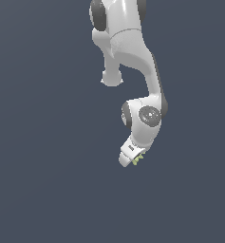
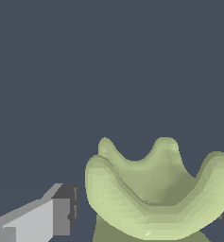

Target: Pick up the object and move it to a goal position.

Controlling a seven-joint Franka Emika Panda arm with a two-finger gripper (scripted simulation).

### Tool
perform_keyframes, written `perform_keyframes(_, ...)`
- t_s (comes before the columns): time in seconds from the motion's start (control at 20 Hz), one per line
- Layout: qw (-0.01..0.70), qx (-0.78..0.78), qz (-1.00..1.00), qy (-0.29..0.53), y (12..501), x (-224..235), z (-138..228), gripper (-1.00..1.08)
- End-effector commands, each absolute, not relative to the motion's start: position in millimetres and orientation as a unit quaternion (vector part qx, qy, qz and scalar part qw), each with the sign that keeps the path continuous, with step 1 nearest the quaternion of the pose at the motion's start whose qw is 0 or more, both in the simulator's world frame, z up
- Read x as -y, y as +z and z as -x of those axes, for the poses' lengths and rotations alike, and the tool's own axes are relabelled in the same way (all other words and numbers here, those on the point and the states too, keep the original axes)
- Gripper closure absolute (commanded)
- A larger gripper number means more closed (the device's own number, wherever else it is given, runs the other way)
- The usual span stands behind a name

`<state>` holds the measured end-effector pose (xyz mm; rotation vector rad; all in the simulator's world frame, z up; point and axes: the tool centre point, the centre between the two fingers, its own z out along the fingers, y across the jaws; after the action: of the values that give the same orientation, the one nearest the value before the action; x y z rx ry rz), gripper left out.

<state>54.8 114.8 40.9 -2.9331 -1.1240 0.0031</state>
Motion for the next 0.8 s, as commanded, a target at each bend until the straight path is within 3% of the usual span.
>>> perform_keyframes(0.0,0.0,0.358,0.934,0.0,39.6,-115.0,-56.2,-0.92)
perform_keyframes(0.05,0.0,0.358,0.934,0.0,39.8,-115.1,-56.4,-0.92)
perform_keyframes(0.1,0.0,0.358,0.934,0.0,39.8,-115.1,-56.4,1.08)
perform_keyframes(0.75,0.0,0.358,0.934,0.0,41.6,-114.3,-55.5,1.08)
